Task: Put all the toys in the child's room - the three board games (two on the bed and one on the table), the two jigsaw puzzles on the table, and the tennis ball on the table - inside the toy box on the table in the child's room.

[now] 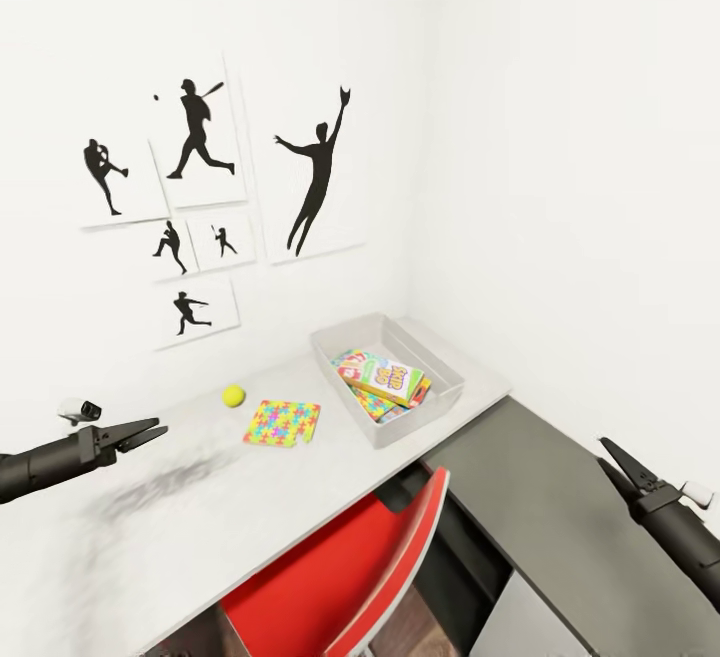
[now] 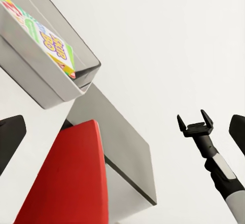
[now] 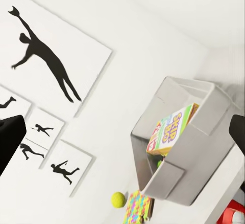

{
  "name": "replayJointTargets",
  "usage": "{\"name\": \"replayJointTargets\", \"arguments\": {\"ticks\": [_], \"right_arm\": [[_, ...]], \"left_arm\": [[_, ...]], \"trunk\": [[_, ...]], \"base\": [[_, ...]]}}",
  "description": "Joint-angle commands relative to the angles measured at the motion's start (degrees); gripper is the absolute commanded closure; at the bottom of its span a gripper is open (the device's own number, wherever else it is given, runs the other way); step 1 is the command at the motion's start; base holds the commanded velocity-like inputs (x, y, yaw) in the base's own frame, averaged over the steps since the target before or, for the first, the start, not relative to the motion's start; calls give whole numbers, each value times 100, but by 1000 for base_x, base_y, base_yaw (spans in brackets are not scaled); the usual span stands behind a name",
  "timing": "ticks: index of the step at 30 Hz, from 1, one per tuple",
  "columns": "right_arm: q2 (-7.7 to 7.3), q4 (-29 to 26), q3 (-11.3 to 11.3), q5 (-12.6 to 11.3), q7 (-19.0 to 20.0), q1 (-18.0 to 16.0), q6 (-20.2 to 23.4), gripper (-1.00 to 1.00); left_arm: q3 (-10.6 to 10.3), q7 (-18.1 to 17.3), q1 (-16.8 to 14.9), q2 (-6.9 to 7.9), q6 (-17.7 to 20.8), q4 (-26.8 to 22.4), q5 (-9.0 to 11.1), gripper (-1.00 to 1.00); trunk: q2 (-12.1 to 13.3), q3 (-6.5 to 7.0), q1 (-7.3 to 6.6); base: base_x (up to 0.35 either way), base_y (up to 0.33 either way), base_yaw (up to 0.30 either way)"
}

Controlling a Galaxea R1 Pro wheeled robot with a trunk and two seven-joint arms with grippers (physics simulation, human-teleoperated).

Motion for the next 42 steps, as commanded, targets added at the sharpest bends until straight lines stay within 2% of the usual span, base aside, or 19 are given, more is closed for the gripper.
{"name": "replayJointTargets", "arguments": {"ticks": [1, 10, 12, 16, 19, 27, 38, 41, 42], "right_arm": [[4, 1, -9, -14, 8, -6, 32, -100], [-7, -67, -15, 9, -97, -6, 74, -100], [-16, -171, -9, 24, -217, -6, 96, -100], [-62, -439, 34, 54, -532, -6, 360, -100], [-14, -658, 60, 65, -618, -6, 573, -100], [-22, -778, 67, 69, -663, -6, 615, -100], [-26, -781, 83, 74, -661, -6, 615, -100], [-28, -782, 129, 81, -664, -6, 613, -100], [-30, -796, 227, 86, -671, -6, 611, -100]], "left_arm": [[0, -23, -4, 0, 61, -8, -7, -100], [0, -23, -4, 5, 61, -18, -5, -100], [0, -23, -4, 6, 64, -19, -4, -100], [26, -23, -4, 14, 68, -24, -2, -100], [39, -23, -4, 88, 69, -34, 9, -100], [44, -23, -4, 151, 77, -36, 25, -100], [44, -23, 0, 149, 96, -36, 22, -100], [38, -23, -1, 148, 96, -36, 23, -100], [38, -23, -3, 149, 96, -36, 21, -100]], "trunk": [[-12, -13, 2], [-12, -13, 2], [-12, -13, 2], [-12, -13, 2], [-12, -13, 2], [-12, -36, 2], [-12, -115, 2], [-12, -137, 2], [-12, -144, 2]], "base": [[-143, 0, 0], [-46, 0, 0], [-3, 0, 0], [0, 0, 0], [0, 0, 0], [-37, 20, 55], [-132, 185, 175], [-16, 120, 184], [-6, 51, 184]]}}
